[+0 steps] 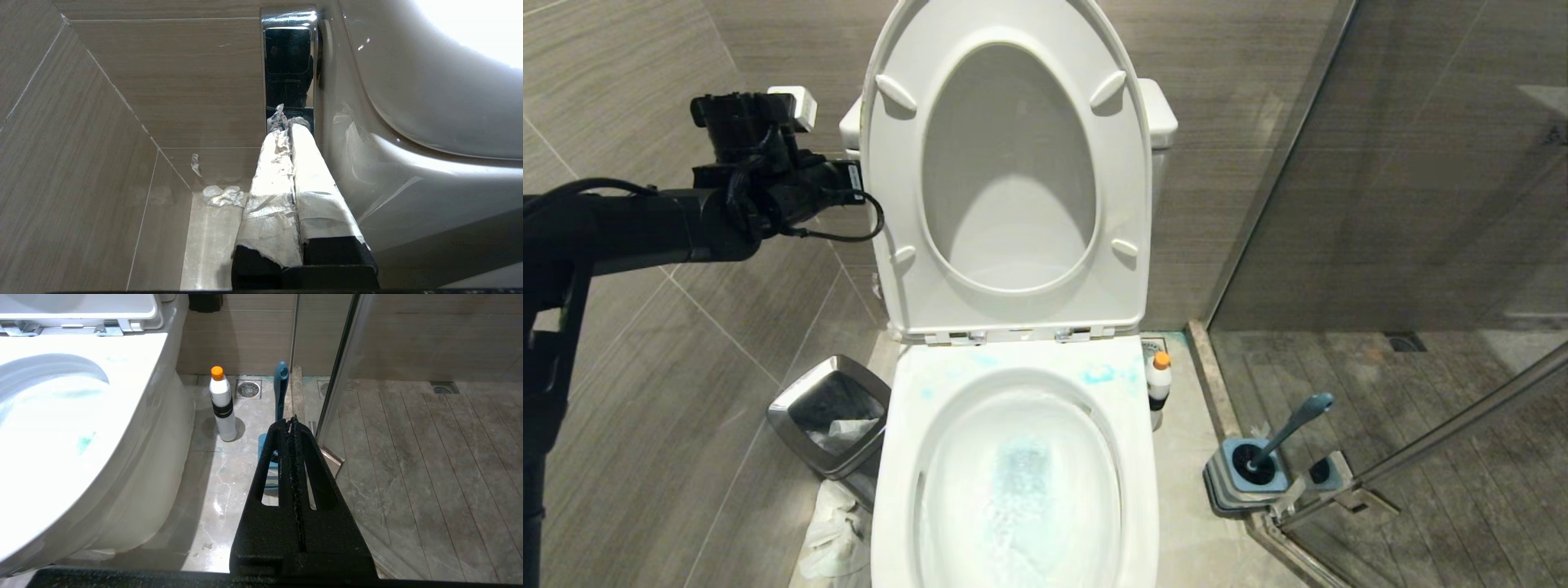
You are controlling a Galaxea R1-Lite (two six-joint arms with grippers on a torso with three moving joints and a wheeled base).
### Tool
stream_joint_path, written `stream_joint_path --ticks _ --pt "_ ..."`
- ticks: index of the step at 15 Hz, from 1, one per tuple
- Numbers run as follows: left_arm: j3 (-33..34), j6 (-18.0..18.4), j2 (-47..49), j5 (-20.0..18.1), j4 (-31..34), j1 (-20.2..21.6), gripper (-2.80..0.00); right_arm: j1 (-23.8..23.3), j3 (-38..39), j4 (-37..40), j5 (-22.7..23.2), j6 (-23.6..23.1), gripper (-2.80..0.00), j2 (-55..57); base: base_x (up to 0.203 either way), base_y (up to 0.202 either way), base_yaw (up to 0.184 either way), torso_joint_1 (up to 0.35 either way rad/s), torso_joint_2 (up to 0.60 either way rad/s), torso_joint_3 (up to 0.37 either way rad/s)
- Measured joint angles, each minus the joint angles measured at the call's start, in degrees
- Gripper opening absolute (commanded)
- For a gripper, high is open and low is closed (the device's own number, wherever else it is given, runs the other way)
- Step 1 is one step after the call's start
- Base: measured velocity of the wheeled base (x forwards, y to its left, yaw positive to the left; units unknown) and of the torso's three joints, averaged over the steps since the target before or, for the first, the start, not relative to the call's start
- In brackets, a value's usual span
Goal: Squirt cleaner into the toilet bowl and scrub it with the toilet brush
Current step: Flush the toilet, then close the toilet lid
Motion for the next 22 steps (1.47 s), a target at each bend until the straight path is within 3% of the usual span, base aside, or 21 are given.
stream_joint_path --ticks 8,17,22 --pt "0.11 0.23 -4.78 -0.05 0.6 1.01 -2.8 0.0 0.0 -0.02 0.0 0.0 -2.8 0.02 0.0 0.0 0.0 0.0 0.0 0.0" --pt "0.79 0.66 -19.07 2.58 0.77 2.41 -2.8 0.0 0.0 -0.02 0.0 -0.02 -2.8 0.02 0.0 0.0 0.0 0.0 0.0 0.0" --pt "5.16 1.32 -28.32 -0.3 0.71 2.97 -2.8 0.0 0.0 -0.01 0.01 0.0 -2.8 0.02 0.0 0.0 0.0 0.0 0.0 0.0"
